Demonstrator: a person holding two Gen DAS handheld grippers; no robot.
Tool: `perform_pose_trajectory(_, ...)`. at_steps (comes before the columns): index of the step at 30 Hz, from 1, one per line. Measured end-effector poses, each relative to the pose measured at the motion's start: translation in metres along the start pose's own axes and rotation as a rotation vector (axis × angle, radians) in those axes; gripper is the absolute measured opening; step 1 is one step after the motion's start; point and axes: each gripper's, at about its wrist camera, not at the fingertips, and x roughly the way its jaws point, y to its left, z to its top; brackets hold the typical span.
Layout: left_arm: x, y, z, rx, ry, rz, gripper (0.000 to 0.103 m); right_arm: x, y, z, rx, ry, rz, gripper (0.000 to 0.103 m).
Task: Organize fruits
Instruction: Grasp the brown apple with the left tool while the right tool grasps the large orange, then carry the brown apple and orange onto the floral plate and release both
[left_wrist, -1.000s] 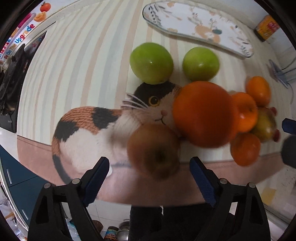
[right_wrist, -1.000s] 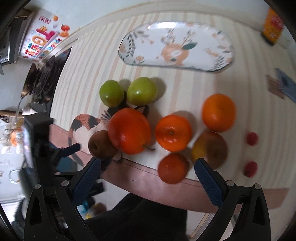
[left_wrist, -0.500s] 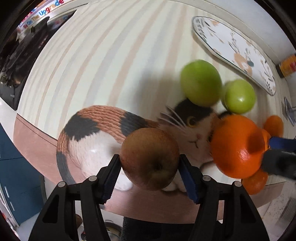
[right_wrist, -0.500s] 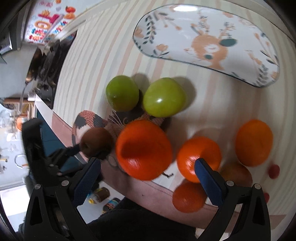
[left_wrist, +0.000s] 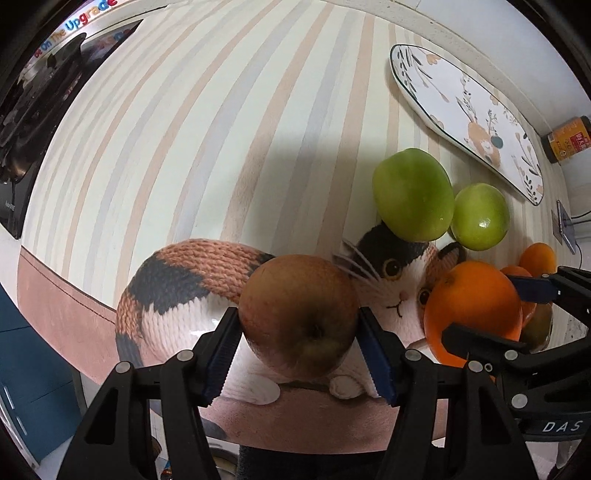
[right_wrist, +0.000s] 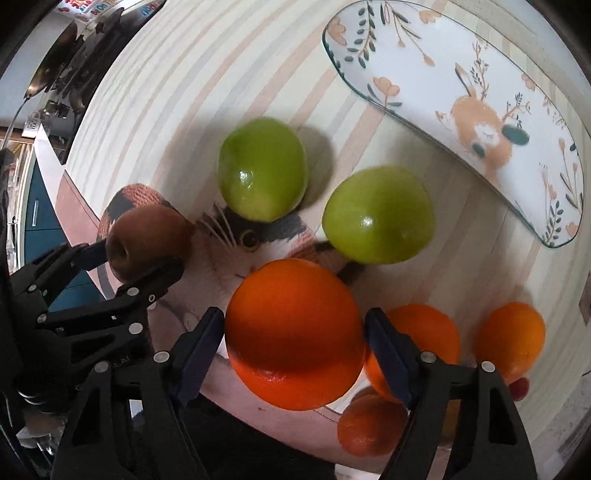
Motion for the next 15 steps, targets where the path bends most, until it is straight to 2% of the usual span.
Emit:
perform_pose_trajectory(7, 0.008, 0.024, 0.003, -0.029, 0.062, -0.109, 0.062, 0.004, -0.005, -0.005, 0.015, 0.012, 0.013, 0.082)
perform_pose_trajectory(15, 0.010, 0.025, 0.002, -0.001, 0.030, -0.069, 0.061, 0.005, 0.003, -0.007, -0.020, 0.009, -0.023, 0.081)
